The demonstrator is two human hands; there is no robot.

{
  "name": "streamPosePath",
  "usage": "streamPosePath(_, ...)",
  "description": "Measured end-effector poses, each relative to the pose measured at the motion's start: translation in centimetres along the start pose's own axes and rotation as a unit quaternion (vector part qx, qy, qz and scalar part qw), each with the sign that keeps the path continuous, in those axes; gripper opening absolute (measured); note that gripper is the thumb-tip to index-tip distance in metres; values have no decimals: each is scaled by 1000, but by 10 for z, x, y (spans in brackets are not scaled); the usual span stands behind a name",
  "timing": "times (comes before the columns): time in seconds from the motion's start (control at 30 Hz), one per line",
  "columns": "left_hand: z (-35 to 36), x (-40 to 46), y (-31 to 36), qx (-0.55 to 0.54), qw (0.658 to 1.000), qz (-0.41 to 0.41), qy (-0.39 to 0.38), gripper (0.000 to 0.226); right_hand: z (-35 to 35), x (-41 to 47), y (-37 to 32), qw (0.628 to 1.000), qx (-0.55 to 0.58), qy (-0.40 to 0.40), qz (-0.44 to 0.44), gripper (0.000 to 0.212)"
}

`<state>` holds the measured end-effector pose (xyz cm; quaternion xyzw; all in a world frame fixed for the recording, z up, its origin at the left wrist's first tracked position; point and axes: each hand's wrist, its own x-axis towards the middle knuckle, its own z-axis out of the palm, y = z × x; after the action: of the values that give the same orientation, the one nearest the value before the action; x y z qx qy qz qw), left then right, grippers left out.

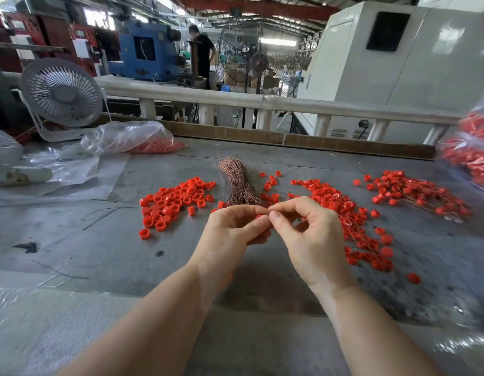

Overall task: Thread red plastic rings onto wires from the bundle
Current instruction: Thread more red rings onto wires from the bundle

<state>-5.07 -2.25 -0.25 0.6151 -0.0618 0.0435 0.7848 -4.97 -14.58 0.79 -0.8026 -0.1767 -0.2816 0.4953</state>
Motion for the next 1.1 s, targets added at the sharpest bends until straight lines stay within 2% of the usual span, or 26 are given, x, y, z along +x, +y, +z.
streamPosePath(0.53,-1,1,0,81,996,13,35,14,-1,2,0,999,22,15,35,11)
streamPosePath(0.67,-2,2,1,1,999,-16,47,11,-1,2,0,999,30,10,31,13)
streamPosePath(0.77,-1,2,1,-41,998,-35,37,6,-2,1,-2,999,39,-10,8,22)
streamPosePath(0.87,0,0,3,-48,998,-40,19,15,0,1,-3,998,39,-46,-12,30)
streamPosePath(1.1,0,0,7,-119,990,-69,-6,25,2,2,2,999,26,-40,-12,15)
